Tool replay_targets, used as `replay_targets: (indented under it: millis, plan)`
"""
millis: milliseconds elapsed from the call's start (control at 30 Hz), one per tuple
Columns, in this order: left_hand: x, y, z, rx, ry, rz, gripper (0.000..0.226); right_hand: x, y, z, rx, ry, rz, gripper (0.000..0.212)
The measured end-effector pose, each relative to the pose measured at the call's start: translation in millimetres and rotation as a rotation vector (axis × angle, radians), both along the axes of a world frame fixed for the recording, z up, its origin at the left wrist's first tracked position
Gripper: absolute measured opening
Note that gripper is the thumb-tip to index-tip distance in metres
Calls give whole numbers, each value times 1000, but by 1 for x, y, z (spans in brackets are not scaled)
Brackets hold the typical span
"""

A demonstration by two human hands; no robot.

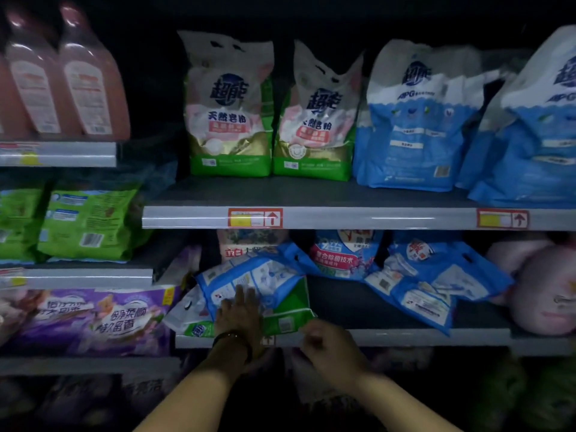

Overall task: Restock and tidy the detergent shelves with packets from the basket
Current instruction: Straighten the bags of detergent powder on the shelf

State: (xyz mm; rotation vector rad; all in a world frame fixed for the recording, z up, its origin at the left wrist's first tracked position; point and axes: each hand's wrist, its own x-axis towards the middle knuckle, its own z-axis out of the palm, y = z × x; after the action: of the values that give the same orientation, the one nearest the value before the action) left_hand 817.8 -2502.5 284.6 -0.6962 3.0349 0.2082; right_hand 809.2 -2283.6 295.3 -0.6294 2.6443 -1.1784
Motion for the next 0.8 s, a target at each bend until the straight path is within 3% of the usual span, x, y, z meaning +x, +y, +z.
replay_targets:
  millis: [133,267,367,467,533,633,800]
  plan:
    - [-13,-3,5,-52,48,82,38,-7,-29,-1,-73,-27,12,11]
    - [-9,-25,1,39,268,58,30,-12,-53,-3,-185,-151,-106,19]
    - [-2,-26,-7,108,529,4,33,-13,-65,2,-518,-473,-310,50]
    - [9,-6,-2,129,782,-61,25,-16,-64,12,-806,-840,-327,47]
    - [21,17,7,98,917,-113,22,-17,-59,15,-895,-872,-257,52]
    - [37,53,16,96,957,-289,23,-15,-50,20,-1028,-858,-164,73]
    - [40,102,5,207,1017,-479,27,-19,-17,26,-1210,-868,-282,52]
